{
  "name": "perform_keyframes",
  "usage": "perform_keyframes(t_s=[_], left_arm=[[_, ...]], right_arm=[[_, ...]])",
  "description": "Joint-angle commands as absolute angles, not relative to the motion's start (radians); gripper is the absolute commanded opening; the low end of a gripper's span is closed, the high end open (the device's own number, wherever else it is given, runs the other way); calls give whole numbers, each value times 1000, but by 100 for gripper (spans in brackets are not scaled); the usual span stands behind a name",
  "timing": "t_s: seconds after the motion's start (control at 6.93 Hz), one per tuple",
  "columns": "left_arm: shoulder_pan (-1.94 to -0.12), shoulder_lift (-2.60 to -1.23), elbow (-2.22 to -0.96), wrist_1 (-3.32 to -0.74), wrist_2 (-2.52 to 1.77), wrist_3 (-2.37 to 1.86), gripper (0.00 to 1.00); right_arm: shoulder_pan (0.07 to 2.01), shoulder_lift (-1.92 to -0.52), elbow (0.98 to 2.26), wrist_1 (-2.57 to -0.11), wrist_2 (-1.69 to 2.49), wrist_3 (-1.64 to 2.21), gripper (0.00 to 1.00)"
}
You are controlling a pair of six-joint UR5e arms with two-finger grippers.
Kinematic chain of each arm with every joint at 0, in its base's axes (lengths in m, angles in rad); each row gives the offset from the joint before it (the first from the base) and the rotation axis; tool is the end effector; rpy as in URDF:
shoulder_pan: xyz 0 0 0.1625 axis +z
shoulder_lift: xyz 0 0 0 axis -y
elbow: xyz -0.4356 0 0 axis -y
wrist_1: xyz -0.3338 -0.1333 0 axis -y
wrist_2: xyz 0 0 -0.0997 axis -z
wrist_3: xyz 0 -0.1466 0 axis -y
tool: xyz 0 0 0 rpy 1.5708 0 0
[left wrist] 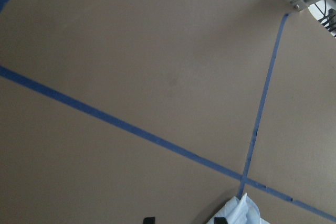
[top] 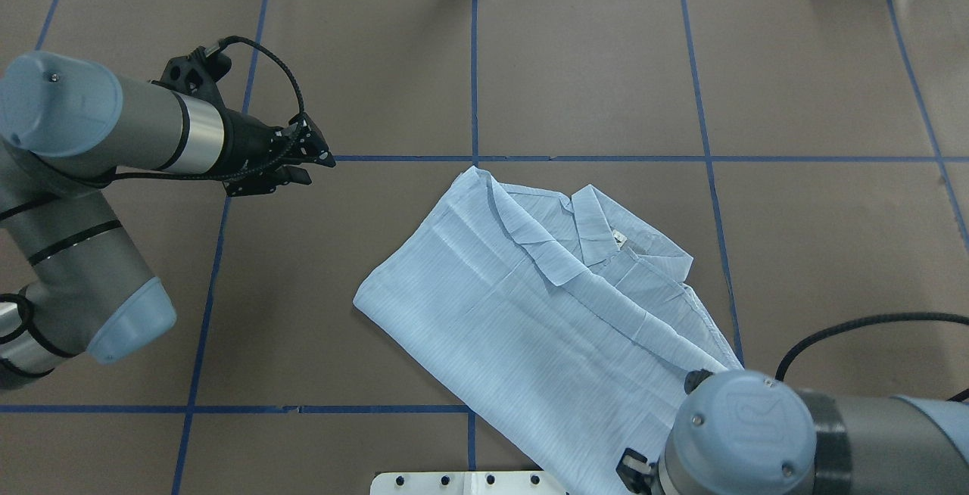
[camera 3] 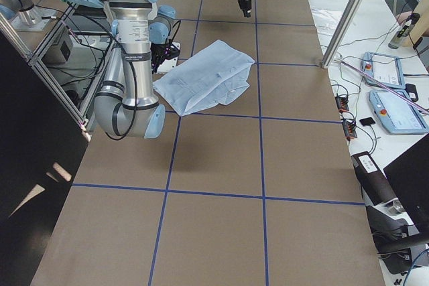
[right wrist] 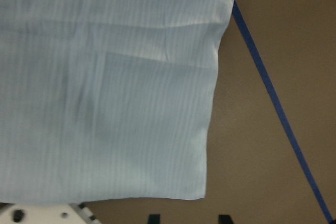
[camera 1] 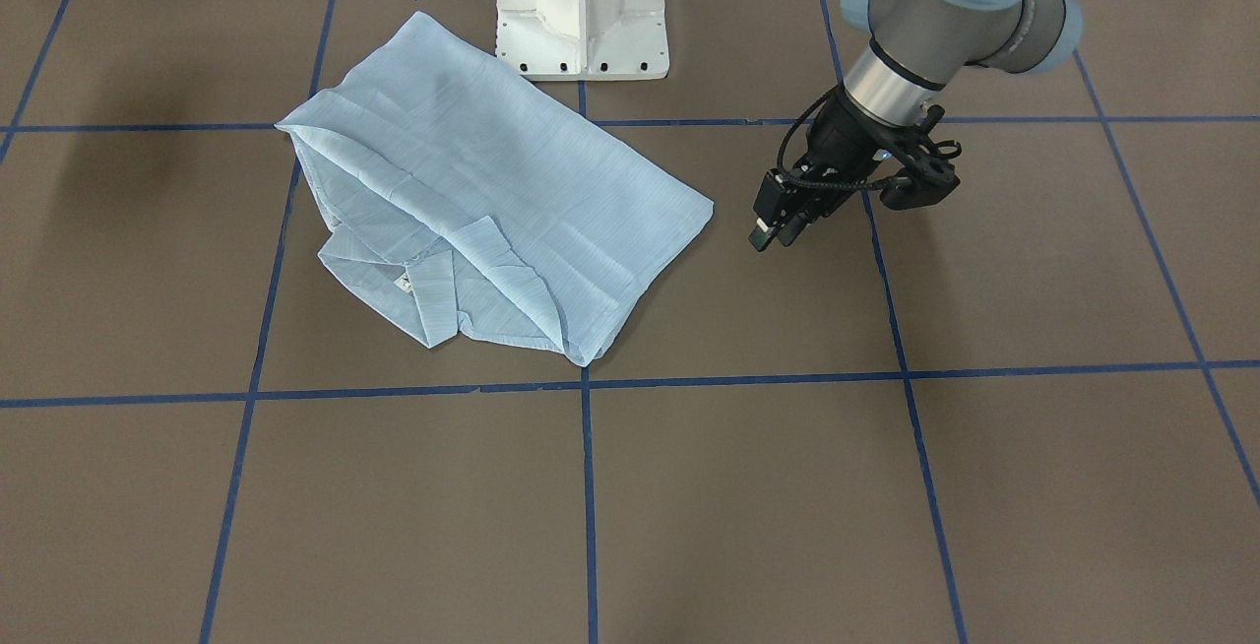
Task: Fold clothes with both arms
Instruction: 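Grasp the shirt's near edge with the left gripper while the right grasps the collar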
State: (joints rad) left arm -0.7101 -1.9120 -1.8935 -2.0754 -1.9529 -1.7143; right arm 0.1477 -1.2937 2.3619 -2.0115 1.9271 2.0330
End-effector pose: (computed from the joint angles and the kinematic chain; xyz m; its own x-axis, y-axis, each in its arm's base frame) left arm 0.3831 -0.4331 0.3288 0.2445 -0.3852 -0.8898 0.3836 0.8812 -0.2761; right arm -0.4244 -0.1462 0.3416 0.7455 0.5334 0.3996 -0.2992 0.8036 -0.5145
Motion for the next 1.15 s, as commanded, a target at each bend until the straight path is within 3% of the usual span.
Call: perform_keyframes(t_s=[0.0, 0.58, 1.01], left_arm=[[-623, -1890, -1931, -2043, -1927, -1848, 50], [-393, -1902, -1886, -1997, -1783, -2003, 54], [-347, -1927, -1795, -1997, -1763, -2017, 54]], right_arm=[[347, -1204, 2346, -2008, 1921, 2022, 100], [648, -1157, 2137, -1880, 1921, 1728, 100], [661, -1161, 1981, -1692, 1919, 1694, 100]])
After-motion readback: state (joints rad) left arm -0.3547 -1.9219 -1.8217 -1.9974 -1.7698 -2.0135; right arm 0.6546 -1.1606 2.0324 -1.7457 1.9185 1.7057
